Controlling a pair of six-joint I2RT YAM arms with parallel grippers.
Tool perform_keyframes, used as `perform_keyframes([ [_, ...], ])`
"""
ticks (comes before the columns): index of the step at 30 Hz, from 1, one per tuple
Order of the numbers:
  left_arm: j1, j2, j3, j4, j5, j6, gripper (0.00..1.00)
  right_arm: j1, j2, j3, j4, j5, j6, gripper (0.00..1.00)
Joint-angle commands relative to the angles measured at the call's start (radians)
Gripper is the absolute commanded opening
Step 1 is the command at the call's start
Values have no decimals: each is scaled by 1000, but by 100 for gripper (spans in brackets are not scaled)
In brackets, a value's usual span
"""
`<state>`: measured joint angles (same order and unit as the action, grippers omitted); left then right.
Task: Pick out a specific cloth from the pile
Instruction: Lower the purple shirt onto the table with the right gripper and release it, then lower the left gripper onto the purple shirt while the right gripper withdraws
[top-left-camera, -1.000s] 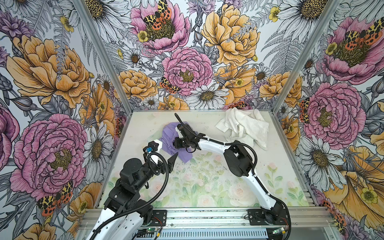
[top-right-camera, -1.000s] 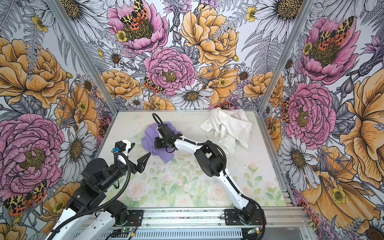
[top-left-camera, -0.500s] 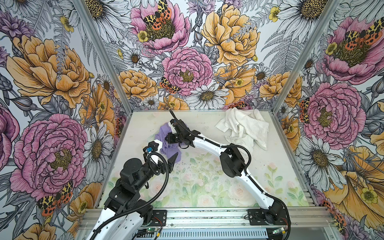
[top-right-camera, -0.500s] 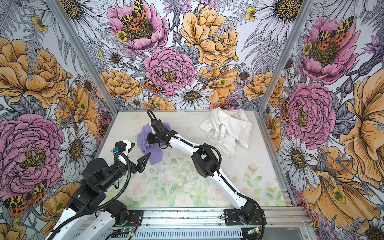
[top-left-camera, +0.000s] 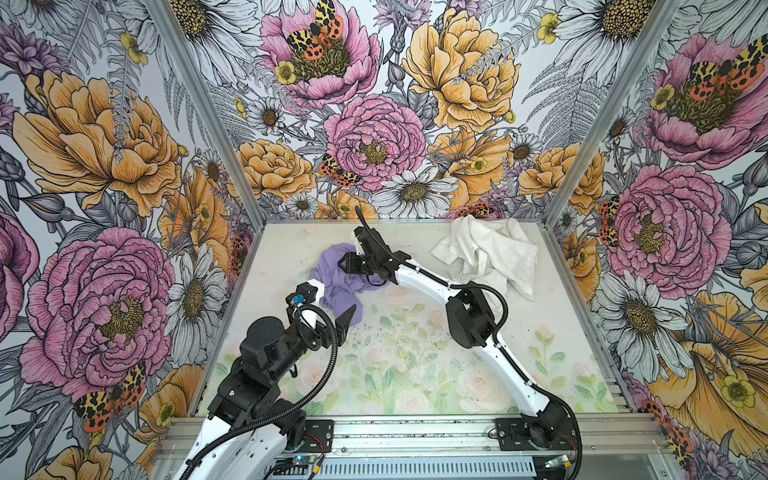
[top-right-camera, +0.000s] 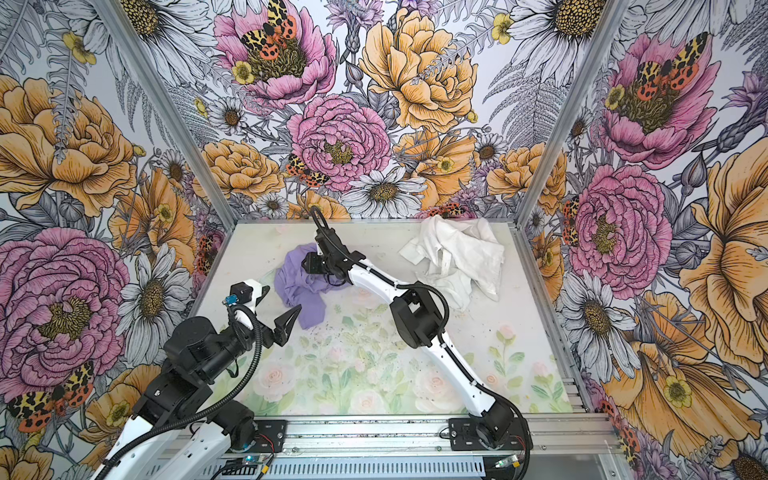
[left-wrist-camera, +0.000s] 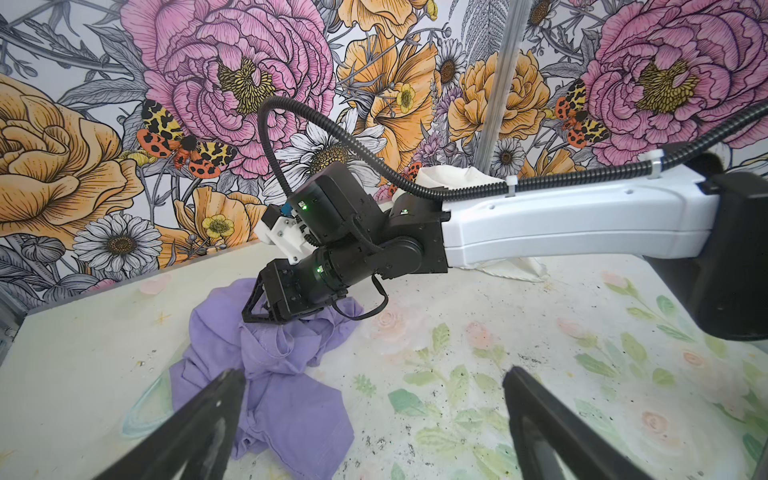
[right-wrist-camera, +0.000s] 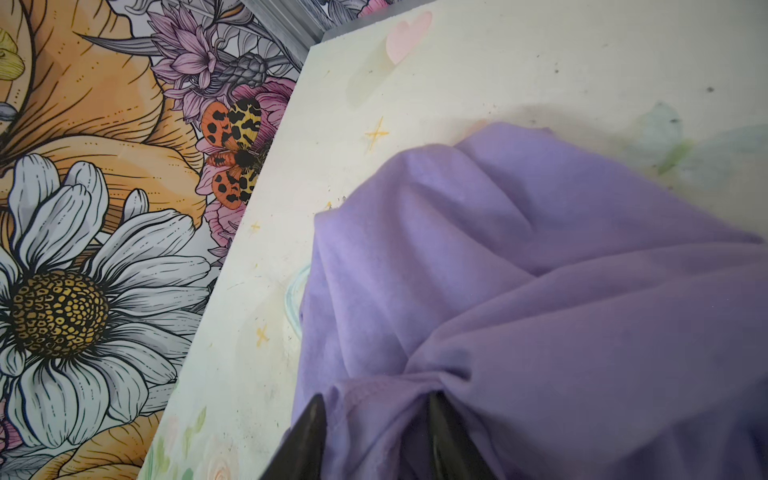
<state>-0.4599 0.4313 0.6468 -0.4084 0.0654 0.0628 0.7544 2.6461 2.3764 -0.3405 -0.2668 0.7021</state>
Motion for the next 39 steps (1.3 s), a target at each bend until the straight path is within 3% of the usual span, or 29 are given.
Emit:
perform_keyframes([
  [1, 10, -13, -9, -3, -29, 18, 99, 11, -78, -34, 0, -8, -26, 49],
  [12, 12, -20, -7, -4, -65, 11, 99, 25, -284, -100, 4, -15, -71, 66],
  [16, 13, -18, 9, -3, -140, -32, 99, 26, -355, -133, 4, -4, -92, 70],
  [25, 24, 81, 49, -65, -303, -388, 99, -2, -636, -390, 31, 146, -202, 74],
  [34, 83, 348, 3, -76, -249, -763, 97, -111, -1032, -898, 167, 247, -234, 80],
  [39, 99, 534, -23, 38, -333, -910, 93, -153, -1234, -1150, 226, 297, -233, 82],
])
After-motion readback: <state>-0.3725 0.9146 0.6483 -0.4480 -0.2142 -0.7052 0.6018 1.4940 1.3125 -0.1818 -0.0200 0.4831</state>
